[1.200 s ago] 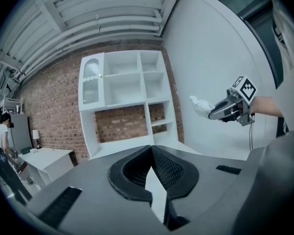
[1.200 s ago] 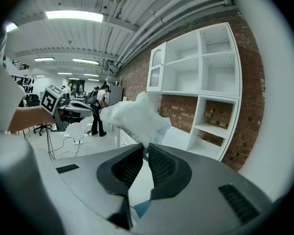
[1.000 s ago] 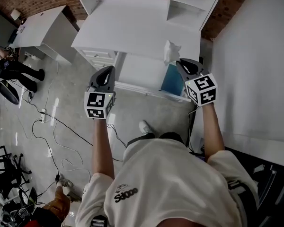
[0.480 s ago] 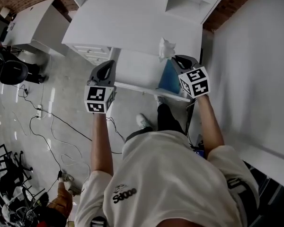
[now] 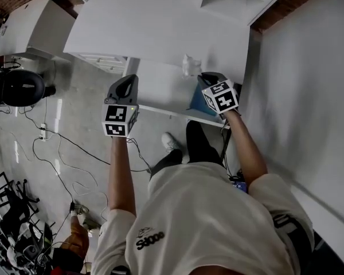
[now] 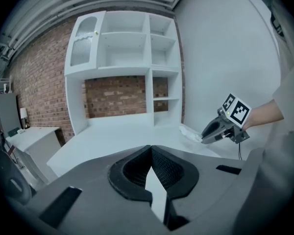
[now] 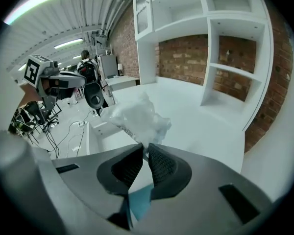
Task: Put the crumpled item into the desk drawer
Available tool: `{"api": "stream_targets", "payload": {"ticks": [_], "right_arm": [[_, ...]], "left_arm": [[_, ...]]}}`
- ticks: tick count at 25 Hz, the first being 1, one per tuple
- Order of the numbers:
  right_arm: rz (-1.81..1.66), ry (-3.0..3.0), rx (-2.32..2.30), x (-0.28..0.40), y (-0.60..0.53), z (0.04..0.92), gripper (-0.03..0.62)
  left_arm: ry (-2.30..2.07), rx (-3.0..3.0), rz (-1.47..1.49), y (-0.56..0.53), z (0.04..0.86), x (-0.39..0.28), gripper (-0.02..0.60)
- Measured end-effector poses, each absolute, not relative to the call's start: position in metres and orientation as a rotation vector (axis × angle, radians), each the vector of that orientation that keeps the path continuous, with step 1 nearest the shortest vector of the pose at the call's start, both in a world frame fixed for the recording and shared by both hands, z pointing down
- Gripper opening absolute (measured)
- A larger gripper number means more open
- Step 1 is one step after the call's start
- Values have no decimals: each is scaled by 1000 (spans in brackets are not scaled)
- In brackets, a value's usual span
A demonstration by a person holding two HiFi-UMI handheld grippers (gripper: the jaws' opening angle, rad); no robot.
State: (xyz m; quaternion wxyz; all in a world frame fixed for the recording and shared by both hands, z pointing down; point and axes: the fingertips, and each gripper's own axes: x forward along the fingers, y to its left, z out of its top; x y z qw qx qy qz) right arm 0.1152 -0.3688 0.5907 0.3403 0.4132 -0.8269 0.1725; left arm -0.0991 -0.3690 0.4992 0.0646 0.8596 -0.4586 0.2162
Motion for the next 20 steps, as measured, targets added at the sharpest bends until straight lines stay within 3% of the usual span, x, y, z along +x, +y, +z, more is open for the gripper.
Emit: {"api": "stream_targets", "payload": {"ticks": [20], "right_arm": [[574,-1966,718,82,-378,770,32]], "left_arm": [[-1365,2352,760,-400,600,-117,18]]}}
